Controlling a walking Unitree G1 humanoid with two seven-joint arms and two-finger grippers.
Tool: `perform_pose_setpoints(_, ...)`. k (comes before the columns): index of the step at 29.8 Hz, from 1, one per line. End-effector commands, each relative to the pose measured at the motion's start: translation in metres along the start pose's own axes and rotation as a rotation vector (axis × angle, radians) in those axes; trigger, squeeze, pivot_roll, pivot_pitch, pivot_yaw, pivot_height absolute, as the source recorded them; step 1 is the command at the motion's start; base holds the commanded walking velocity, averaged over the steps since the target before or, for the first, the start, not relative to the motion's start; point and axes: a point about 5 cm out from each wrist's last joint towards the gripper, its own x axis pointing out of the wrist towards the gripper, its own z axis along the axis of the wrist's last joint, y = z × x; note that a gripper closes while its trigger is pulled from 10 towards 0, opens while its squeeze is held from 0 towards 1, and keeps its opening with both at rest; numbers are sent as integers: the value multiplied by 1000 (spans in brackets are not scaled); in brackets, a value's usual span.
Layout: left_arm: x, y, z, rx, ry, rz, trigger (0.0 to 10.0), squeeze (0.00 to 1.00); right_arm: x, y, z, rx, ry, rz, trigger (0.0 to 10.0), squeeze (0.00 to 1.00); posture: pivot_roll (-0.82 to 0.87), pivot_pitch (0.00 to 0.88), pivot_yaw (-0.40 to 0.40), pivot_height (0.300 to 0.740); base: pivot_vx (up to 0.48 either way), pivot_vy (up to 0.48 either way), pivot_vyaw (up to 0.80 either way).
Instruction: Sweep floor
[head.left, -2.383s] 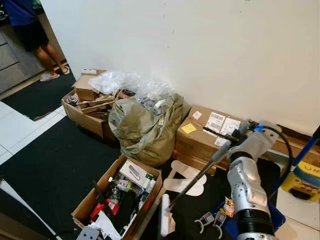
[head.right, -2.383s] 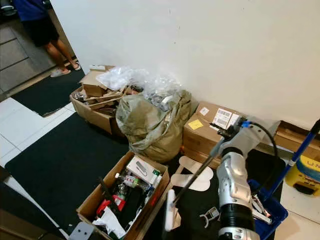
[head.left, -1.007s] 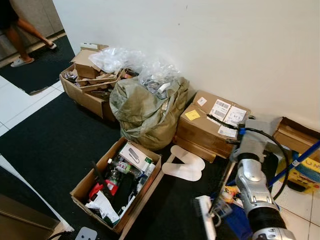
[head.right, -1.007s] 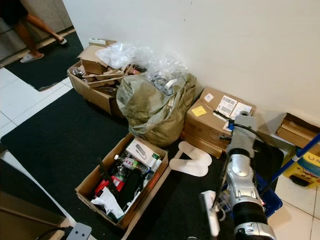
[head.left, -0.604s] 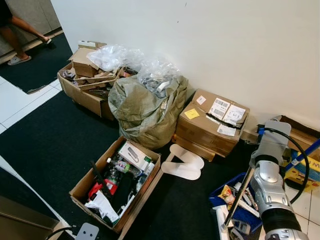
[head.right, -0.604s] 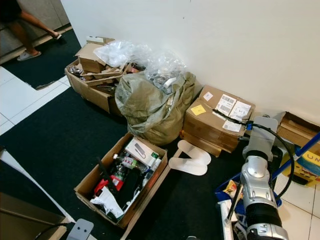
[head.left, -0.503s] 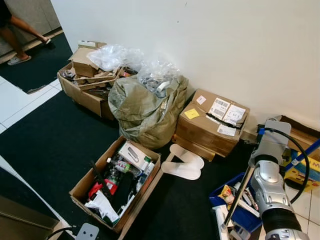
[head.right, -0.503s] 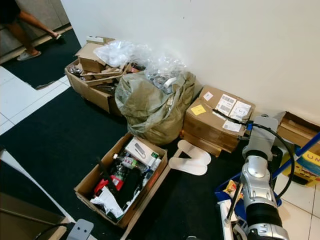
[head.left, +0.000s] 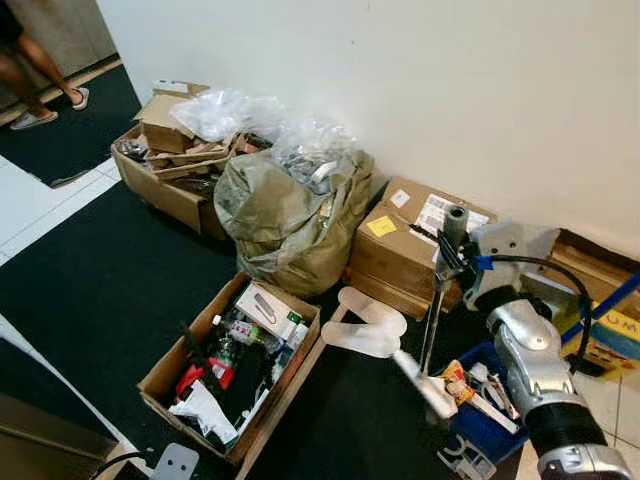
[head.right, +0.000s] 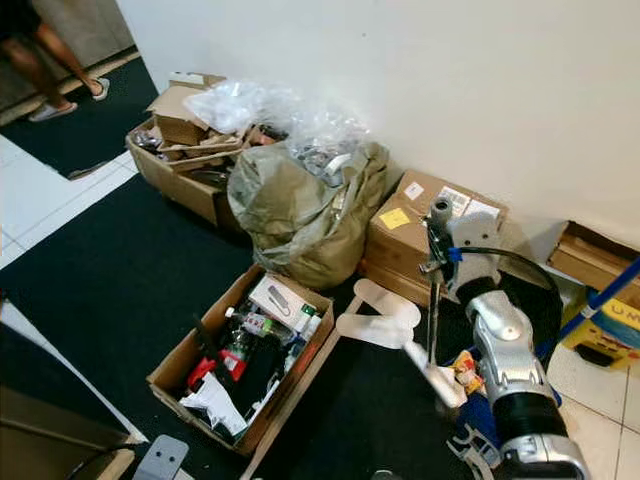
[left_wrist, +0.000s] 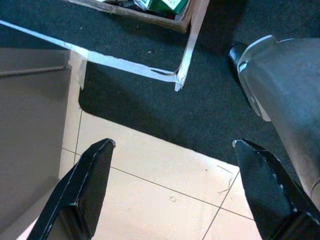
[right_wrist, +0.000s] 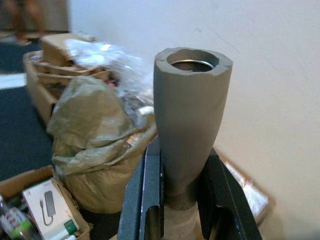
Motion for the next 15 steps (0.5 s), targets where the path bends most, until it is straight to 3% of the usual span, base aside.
perform_pose_setpoints(1,-3,-3,-12,1,45,-13,10000,0,2,-3,10,-85,-51,28,10000,0,-69,160,40,740,0,0,0)
perform_pose_setpoints(5,-3,-2,-12,-2,46,-13,10000,0,6,-8,15,-150,-61,64,10000,0,-63,154,43,740,0,0,0)
perform_pose_setpoints(15,-2,-2,-9,-8,52,-21,10000,0,14,-21,41,-72,-166,-8,10000,0,-65,117,53,740,0,0,0)
